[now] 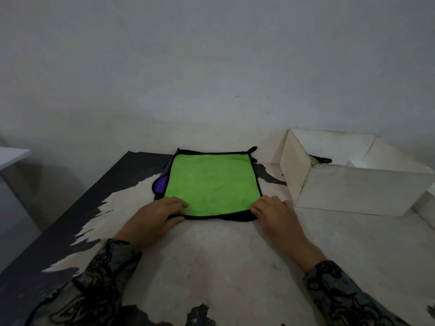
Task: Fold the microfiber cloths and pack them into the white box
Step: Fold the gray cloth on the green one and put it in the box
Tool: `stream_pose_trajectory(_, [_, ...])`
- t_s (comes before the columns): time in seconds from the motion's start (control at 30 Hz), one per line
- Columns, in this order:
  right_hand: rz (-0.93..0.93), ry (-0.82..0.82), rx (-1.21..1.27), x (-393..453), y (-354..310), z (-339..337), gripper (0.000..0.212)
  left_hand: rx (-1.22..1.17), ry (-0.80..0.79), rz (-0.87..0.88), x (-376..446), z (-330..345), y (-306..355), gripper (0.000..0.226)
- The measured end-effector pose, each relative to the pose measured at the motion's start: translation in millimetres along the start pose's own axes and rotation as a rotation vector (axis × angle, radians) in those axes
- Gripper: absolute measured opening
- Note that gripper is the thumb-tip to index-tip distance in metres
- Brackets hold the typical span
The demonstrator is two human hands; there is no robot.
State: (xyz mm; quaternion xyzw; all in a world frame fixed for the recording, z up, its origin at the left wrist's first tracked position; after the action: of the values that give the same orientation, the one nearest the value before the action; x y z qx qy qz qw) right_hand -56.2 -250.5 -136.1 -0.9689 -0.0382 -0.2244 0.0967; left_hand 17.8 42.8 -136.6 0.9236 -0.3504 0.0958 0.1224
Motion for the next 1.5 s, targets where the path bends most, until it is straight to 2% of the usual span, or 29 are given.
stream_pose_trajectory(0.1, [0.024,0.009,0.047,8.8,-4.3,-2.4,0.039,-0.003,0.131,-0.03,3.1,-6.2,7.3,0.039])
stream_pose_trajectory(0.2, [0.01,0.064,0.062,19.7,-7.0,-9.2,0.035,0.02,0.312,-0.101,8.7,-19.3,6.1,0.037])
stream_pose_trajectory(0.33, [-0.053,0.188,0.141,32.9,-14.4,-31.1,0.025,0.112,0.377,-0.127,8.5,-33.1,1.3,0.018])
stream_pose_trajectory(0.43, [-0.112,0.242,0.192,32.9,-20.0,-47.5,0.017,0.156,0.423,-0.095,-2.2,-46.4,8.8,0.026])
stream_pose_trajectory(0.5, [-0.159,0.243,0.214,26.7,-24.9,-54.9,0.017,0.133,0.453,-0.065,-11.3,-58.6,14.2,0.023])
stream_pose_trajectory(0.7, [-0.237,0.219,0.308,-13.9,-21.4,-73.7,0.025,0.023,0.323,0.088,-48.4,-74.2,26.1,0.031])
stream_pose_trajectory(0.83, [-0.281,0.047,0.366,-53.0,-14.0,-73.8,0.034,-0.107,0.215,0.131,-78.5,-71.9,35.0,0.033])
stream_pose_trajectory(0.93, [-0.297,-0.104,0.515,-79.9,-15.4,-74.9,0.025,-0.223,0.17,0.168,-100.2,-68.4,43.5,0.027])
stream_pose_trajectory(1.1, [-0.272,-0.219,0.637,-110.8,-16.6,-84.6,0.018,-0.386,0.168,0.154,-133.7,-73.1,59.4,0.022])
stream_pose_trajectory(1.2, [-0.209,-0.268,0.672,-123.2,-23.0,-91.3,0.015,-0.483,0.17,0.082,-151.9,-75.1,64.5,0.018])
stream_pose_trajectory(1.33, [-0.16,-0.297,0.735,-137.5,-29.8,-89.6,0.015,-0.628,0.133,-0.003,-172.3,-70.5,67.3,0.026])
stream_pose_trajectory(1.5, [-0.077,-0.192,0.753,-122.7,-27.5,-84.8,0.011,-0.462,0.181,-0.048,-157.6,-65.7,57.3,0.016])
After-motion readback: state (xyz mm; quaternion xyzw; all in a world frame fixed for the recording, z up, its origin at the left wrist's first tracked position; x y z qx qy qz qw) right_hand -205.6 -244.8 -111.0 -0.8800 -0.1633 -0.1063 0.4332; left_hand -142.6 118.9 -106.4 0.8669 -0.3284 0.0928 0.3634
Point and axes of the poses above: each hand's wrist, its own x-axis towards the middle knuckle, its own z-axis out of the palm, y = z × x, the point moved 4 cm from there along x, towards the middle knuckle, and after that the axes turned 5 degrees about x, right-handed, at the moved point
